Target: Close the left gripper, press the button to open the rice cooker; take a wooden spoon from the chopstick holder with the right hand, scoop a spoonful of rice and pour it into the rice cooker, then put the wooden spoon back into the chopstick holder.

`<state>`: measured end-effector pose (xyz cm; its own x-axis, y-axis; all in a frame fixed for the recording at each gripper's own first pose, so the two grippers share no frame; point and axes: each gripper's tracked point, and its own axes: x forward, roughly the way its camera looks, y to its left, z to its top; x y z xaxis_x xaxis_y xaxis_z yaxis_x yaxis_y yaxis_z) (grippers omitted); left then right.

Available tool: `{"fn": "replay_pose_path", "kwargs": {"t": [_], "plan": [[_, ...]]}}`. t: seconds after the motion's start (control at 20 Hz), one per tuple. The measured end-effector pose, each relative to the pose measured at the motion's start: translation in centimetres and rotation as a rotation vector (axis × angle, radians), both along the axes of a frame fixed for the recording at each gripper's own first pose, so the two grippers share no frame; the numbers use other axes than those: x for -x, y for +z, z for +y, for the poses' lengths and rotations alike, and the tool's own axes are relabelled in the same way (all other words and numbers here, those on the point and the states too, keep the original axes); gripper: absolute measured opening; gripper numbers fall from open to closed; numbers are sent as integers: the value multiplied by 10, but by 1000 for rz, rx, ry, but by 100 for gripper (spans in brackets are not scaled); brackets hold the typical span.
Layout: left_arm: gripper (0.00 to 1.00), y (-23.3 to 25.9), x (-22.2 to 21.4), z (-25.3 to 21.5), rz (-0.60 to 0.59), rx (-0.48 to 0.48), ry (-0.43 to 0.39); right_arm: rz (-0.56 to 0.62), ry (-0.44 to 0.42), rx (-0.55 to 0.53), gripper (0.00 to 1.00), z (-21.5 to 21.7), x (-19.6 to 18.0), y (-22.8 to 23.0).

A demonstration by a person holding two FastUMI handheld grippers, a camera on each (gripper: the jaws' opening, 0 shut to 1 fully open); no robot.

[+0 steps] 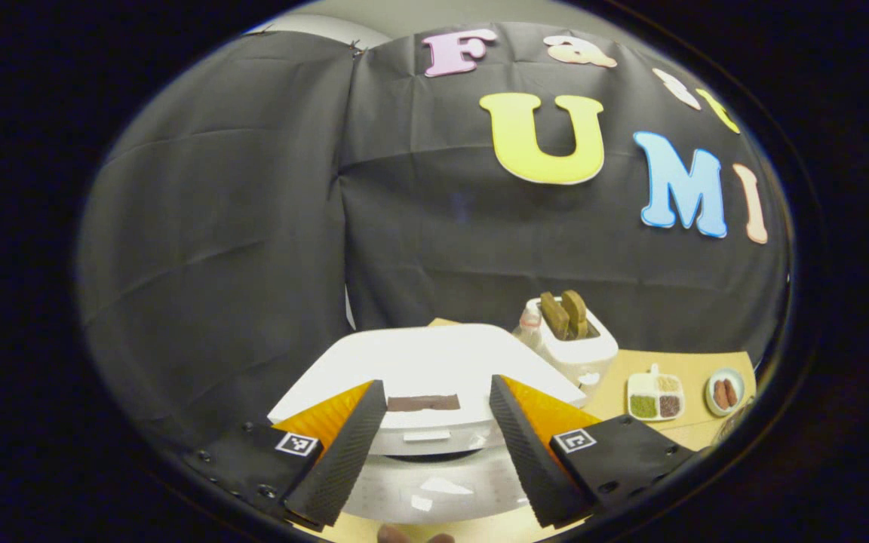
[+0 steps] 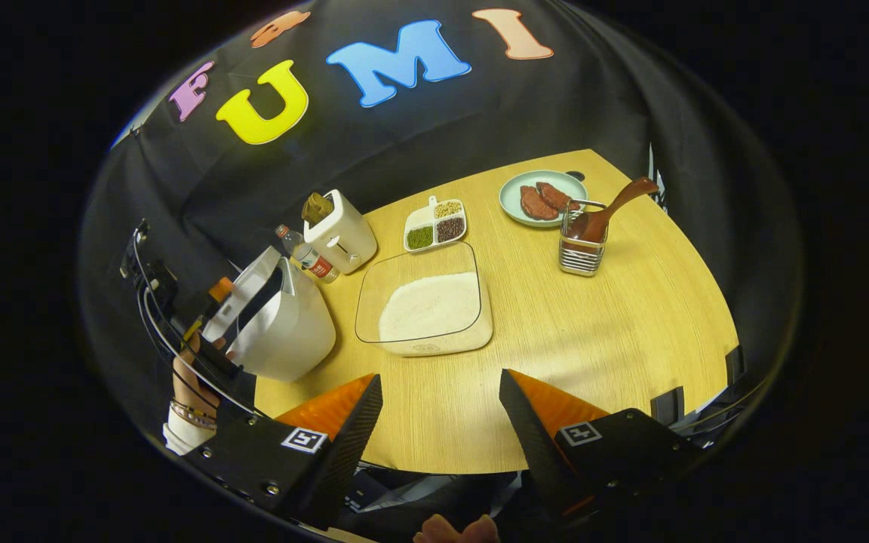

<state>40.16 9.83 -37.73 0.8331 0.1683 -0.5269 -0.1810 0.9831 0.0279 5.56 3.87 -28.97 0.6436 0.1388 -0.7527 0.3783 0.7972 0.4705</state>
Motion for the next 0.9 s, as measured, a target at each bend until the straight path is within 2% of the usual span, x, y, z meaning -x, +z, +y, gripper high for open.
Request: {"fn": "replay_pose_path", "kwargs": {"t": [0.2, 0.55, 0.6, 0.7, 0.75, 0.8, 0.9], "plan": [[99, -41, 21, 2, 96, 42, 21, 19, 21, 5, 96, 5, 3, -6], [100, -40, 19, 1, 80, 49, 18, 29, 37, -11, 96, 15, 5, -10], [96, -37, 19, 1, 84, 45, 6, 28, 39, -10, 96, 16, 5, -10], [100, -41, 23, -2, 114, 50, -2, 27, 48, -5, 96, 17, 6, -9], [96, -38, 22, -3, 106, 77, -1, 25, 49, -5, 96, 19, 5, -9], [100, -30, 21, -3, 83, 98, 1, 24, 49, -8, 96, 19, 4, -8], [96, -13, 22, 1, 38, 115, -18, 18, 51, -9, 95, 20, 1, -5]]}}
